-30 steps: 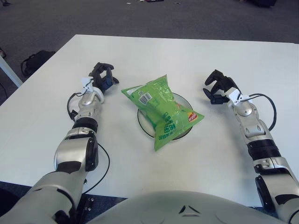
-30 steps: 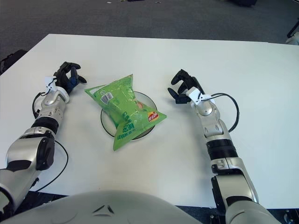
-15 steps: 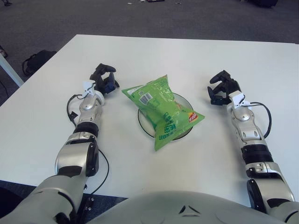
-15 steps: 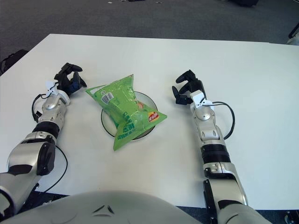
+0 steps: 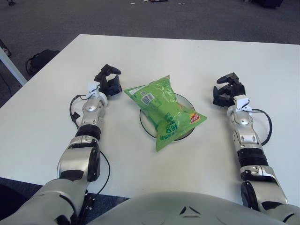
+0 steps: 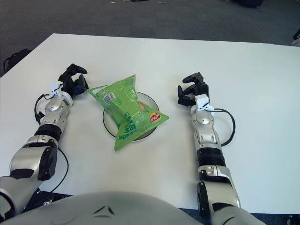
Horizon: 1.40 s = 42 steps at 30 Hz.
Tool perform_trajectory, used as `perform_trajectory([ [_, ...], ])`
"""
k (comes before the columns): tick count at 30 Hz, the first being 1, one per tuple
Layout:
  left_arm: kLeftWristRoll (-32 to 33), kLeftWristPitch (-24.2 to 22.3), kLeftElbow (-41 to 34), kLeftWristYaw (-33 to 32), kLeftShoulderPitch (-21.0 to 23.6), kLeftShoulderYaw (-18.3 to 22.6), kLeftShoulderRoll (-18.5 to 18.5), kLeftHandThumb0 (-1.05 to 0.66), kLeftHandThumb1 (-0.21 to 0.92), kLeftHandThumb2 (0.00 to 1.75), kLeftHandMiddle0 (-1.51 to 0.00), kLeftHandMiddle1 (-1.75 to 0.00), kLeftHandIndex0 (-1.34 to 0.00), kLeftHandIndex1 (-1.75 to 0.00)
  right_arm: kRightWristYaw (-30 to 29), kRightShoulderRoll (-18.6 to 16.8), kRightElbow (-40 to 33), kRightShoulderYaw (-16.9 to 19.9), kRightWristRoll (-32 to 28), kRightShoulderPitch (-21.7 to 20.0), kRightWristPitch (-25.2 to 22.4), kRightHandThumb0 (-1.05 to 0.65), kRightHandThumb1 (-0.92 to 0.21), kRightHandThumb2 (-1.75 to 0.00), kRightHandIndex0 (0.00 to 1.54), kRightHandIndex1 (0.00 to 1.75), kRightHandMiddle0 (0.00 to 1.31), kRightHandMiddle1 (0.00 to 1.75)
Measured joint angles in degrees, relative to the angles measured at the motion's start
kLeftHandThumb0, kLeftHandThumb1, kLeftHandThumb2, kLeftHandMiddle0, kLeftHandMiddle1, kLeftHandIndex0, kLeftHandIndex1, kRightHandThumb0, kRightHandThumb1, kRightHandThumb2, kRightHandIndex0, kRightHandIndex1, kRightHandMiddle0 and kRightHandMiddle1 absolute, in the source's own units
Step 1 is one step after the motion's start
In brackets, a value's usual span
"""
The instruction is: Put the snack into the plate.
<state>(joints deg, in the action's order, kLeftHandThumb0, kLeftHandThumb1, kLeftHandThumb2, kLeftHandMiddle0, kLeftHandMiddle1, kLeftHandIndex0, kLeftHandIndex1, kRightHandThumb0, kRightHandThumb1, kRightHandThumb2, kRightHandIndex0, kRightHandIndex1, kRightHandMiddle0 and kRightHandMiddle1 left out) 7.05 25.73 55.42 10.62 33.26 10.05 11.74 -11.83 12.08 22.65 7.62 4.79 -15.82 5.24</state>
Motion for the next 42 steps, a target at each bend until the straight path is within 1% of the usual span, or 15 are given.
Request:
perform_trajectory([
  [3, -0.68, -0.41, -1.26, -0.14, -0.56, -0.36, -0.08, -0.43, 0.49, 1.1, -1.08, -1.75, -0.48, -1.75, -2.49, -0.21, 1.75, 0.95, 0.11, -0.59, 1.95, -0.01, -0.23, -1.41, 0.75, 1.66, 0.42, 1.75],
  [7, -0.79, -0.8, -2.2, -0.12, -0.99, -0.67, -0.33, -0.42, 0.5, 1.09, -1.08, -1.75, -0.47, -1.75, -4.06, -0.23, 3.97, 1.8, 0.07, -1.24, 4.33, -0.01, -0.19, -1.45, 0.77, 1.66, 0.45, 1.75],
  [9, -0.78, -0.82, -2.6, -0.03, -1.17, -0.75, -0.45, -0.42, 0.5, 1.08, -1.08, -1.75, -0.47, -1.75, -4.11, -0.21, 5.0, 2.26, -0.38, -1.53, 6.79, -0.01, -0.18, -1.46, 0.78, 1.66, 0.45, 1.75],
  [11, -0.78, -0.82, -2.83, 0.11, -1.29, -0.81, -0.54, -0.42, 0.51, 1.07, -1.08, -1.75, -0.46, -1.75, -3.83, -0.17, 6.12, 2.57, -1.22, -1.89, 8.21, -0.01, -0.18, -1.46, 0.79, 1.65, 0.46, 1.75],
  [16, -0.75, -0.82, -3.16, 0.3, -1.62, -0.9, -0.7, -0.42, 0.52, 1.06, -1.07, -1.75, -0.45, -1.75, -2.21, -0.19, 7.95, 3.58, -3.45, -2.61, 10.44, -0.01, -0.18, -1.46, 0.79, 1.63, 0.46, 1.75],
  [24, -0.63, -0.83, -3.37, 0.98, -1.81, -0.91, -0.95, -0.42, 0.53, 1.05, -1.07, -1.75, -0.45, -1.75, -0.69, -0.26, 9.18, 4.39, -5.57, -3.21, 10.53, -0.01, -0.18, -1.45, 0.79, 1.64, 0.46, 1.75],
  [32, -0.53, -0.82, -3.46, 1.71, -1.85, -0.89, -1.12, -0.42, 0.52, 1.05, -1.07, -1.75, -0.45, -1.75, -0.24, -0.32, 9.25, 4.45, -6.08, -3.29, 10.5, -0.01, -0.19, -1.46, 0.78, 1.65, 0.45, 1.75],
  [42, -0.56, -0.85, -3.52, 1.75, -1.87, -0.89, -1.18, -0.42, 0.53, 1.05, -1.05, -1.75, -0.45, -1.75, 0.7, -0.36, 9.13, 4.56, -6.41, -3.32, 10.1, -0.01, -0.18, -1.46, 0.78, 1.65, 0.46, 1.75],
])
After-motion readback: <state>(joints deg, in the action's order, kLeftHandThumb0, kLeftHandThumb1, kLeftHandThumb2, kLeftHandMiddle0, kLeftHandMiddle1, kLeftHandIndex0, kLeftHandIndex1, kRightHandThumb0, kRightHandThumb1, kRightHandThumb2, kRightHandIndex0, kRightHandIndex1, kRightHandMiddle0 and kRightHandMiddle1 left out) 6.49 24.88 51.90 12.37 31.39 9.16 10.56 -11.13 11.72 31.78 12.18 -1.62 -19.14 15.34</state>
